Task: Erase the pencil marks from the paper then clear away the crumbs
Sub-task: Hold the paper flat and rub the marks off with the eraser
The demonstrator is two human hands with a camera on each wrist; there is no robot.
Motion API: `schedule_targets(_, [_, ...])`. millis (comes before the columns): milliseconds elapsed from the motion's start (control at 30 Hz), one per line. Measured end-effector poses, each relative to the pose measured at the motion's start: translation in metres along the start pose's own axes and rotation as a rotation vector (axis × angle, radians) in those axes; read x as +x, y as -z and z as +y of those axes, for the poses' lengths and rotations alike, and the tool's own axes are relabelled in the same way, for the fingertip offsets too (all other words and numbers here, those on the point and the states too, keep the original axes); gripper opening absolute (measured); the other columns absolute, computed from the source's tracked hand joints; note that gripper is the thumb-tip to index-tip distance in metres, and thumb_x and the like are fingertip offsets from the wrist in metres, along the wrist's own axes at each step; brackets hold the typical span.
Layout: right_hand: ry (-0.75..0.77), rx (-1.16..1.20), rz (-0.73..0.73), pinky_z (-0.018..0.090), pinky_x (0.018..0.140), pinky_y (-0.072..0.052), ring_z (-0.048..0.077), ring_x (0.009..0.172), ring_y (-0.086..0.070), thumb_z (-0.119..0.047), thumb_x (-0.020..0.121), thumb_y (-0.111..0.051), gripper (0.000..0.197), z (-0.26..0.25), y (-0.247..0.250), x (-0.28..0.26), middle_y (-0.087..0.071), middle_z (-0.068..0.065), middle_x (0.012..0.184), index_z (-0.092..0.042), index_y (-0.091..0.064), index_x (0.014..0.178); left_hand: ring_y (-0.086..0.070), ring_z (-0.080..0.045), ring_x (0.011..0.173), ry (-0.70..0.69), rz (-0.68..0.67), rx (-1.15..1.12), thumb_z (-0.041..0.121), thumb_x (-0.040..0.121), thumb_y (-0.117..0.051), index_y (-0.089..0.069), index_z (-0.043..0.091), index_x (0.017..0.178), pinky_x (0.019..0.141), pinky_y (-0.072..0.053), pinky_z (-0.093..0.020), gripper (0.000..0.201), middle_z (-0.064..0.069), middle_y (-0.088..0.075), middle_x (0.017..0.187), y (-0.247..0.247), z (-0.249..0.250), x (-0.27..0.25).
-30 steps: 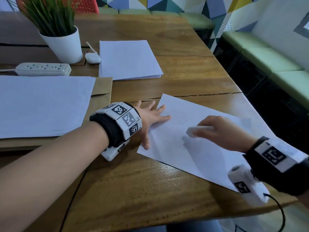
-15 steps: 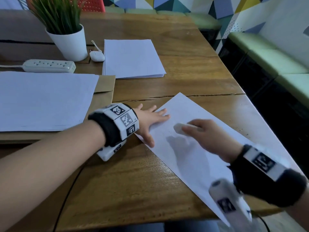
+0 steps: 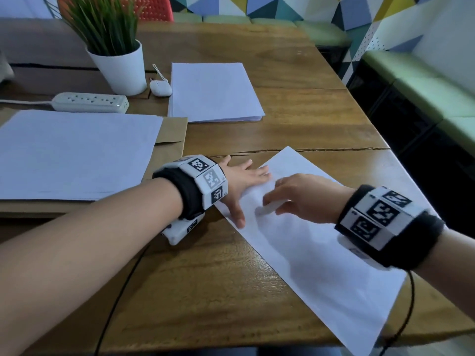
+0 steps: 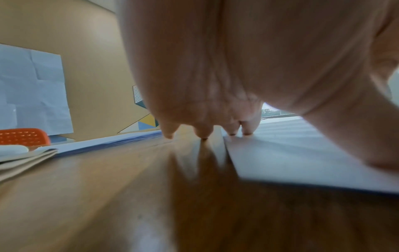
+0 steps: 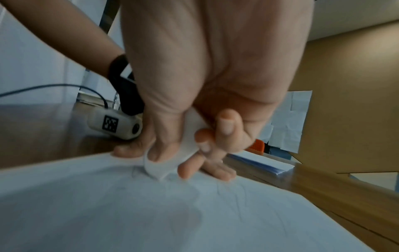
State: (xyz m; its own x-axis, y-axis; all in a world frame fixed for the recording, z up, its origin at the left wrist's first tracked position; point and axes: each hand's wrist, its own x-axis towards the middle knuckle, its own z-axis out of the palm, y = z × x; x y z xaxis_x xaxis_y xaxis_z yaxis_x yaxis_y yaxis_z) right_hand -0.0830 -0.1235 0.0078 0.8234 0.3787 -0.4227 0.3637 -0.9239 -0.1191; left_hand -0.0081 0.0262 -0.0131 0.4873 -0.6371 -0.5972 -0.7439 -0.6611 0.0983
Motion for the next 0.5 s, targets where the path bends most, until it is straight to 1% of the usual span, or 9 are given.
schedule_targets(67, [-0.018, 0.022, -0.001, 0.033, 0.080, -0.048, 0.021, 0.104, -0.056, -0.025, 0.094, -0.050, 0.025, 0.000, 0.004, 0.001, -0.058, -0.003, 0.108, -0.032, -0.064, 0.113, 0.019, -0.022, 0.144, -0.008, -0.005, -0.009, 0.049, 0.065, -0.078, 0.015, 0.029, 0.148, 0.109, 0.011, -0.061, 0.126, 0.012, 0.021, 0.155, -0.001, 0.001, 0.001])
schedule_targets(133, [-0.004, 0.109, 0.119, 0.038, 0.086, -0.048, 0.022, 0.106, -0.056, -0.023, 0.093, -0.052, 0.025, -0.007, 0.003, 0.012, -0.059, -0.002, 0.114, -0.034, -0.066, 0.112, 0.020, -0.020, 0.143, -0.011, 0.004, -0.035, 0.047, 0.063, -0.080, 0.012, 0.032, 0.148, 0.109, 0.012, -0.060, 0.126, 0.014, 0.016, 0.156, -0.002, -0.001, 0.001])
schedule_targets(200, [-0.001, 0.182, 0.211, 0.040, 0.086, -0.048, 0.025, 0.106, -0.057, -0.023, 0.093, -0.052, 0.028, -0.013, -0.002, 0.017, -0.057, 0.000, 0.117, -0.037, -0.065, 0.113, 0.021, -0.018, 0.143, -0.006, 0.007, -0.056, 0.046, 0.063, -0.081, 0.009, 0.033, 0.148, 0.109, 0.014, -0.059, 0.125, 0.016, 0.013, 0.157, -0.002, -0.001, 0.001])
schedule_targets(233, [-0.008, 0.158, 0.200, 0.039, 0.086, -0.048, 0.025, 0.107, -0.056, -0.023, 0.094, -0.050, 0.028, -0.013, -0.004, 0.015, -0.055, -0.001, 0.118, -0.037, -0.063, 0.115, 0.021, -0.019, 0.143, -0.008, -0.002, -0.051, 0.047, 0.063, -0.080, 0.010, 0.035, 0.148, 0.109, 0.013, -0.060, 0.124, 0.016, 0.016, 0.156, -0.001, -0.001, 0.000])
schedule_targets(267, [-0.019, 0.096, 0.136, 0.037, 0.085, -0.047, 0.024, 0.107, -0.055, -0.024, 0.095, -0.048, 0.028, -0.011, -0.006, 0.009, -0.053, -0.002, 0.117, -0.036, -0.062, 0.117, 0.021, -0.020, 0.143, -0.008, -0.015, -0.033, 0.048, 0.064, -0.079, 0.012, 0.035, 0.148, 0.108, 0.011, -0.062, 0.125, 0.015, 0.019, 0.156, 0.000, -0.001, 0.000])
schedule_targets(333, [-0.030, -0.019, 0.008, 0.034, 0.080, -0.046, 0.024, 0.105, -0.055, -0.025, 0.096, -0.047, 0.027, -0.007, -0.005, -0.002, -0.051, -0.003, 0.109, -0.033, -0.060, 0.117, 0.021, -0.020, 0.143, 0.004, -0.035, 0.002, 0.051, 0.065, -0.078, 0.018, 0.031, 0.147, 0.110, 0.009, -0.063, 0.128, 0.014, 0.024, 0.154, 0.000, -0.001, 0.000])
schedule_targets(367, [-0.035, -0.027, -0.011, 0.033, 0.079, -0.045, 0.023, 0.103, -0.056, -0.025, 0.095, -0.047, 0.026, -0.005, -0.003, -0.005, -0.052, -0.004, 0.106, -0.032, -0.061, 0.115, 0.022, -0.020, 0.143, 0.010, -0.040, 0.005, 0.051, 0.065, -0.078, 0.019, 0.030, 0.146, 0.110, 0.009, -0.062, 0.129, 0.014, 0.025, 0.154, 0.001, -0.001, 0.000])
schedule_targets(400, [-0.039, 0.002, 0.007, 0.034, 0.079, -0.046, 0.023, 0.102, -0.056, -0.024, 0.094, -0.048, 0.025, -0.005, -0.001, -0.003, -0.054, -0.005, 0.106, -0.032, -0.063, 0.113, 0.022, -0.019, 0.143, 0.012, -0.043, 0.000, 0.050, 0.065, -0.078, 0.019, 0.031, 0.146, 0.110, 0.010, -0.062, 0.129, 0.015, 0.024, 0.154, 0.001, 0.000, 0.001])
schedule_targets(500, [-0.020, 0.107, 0.203, 0.032, 0.078, -0.046, 0.021, 0.105, -0.057, -0.018, 0.094, -0.048, 0.029, -0.014, -0.004, 0.011, -0.056, -0.007, 0.115, -0.035, -0.063, 0.112, 0.023, -0.020, 0.142, -0.006, -0.045, -0.036, 0.047, 0.064, -0.080, 0.007, 0.037, 0.148, 0.109, 0.010, -0.063, 0.121, 0.016, 0.019, 0.155, 0.001, 0.000, 0.001])
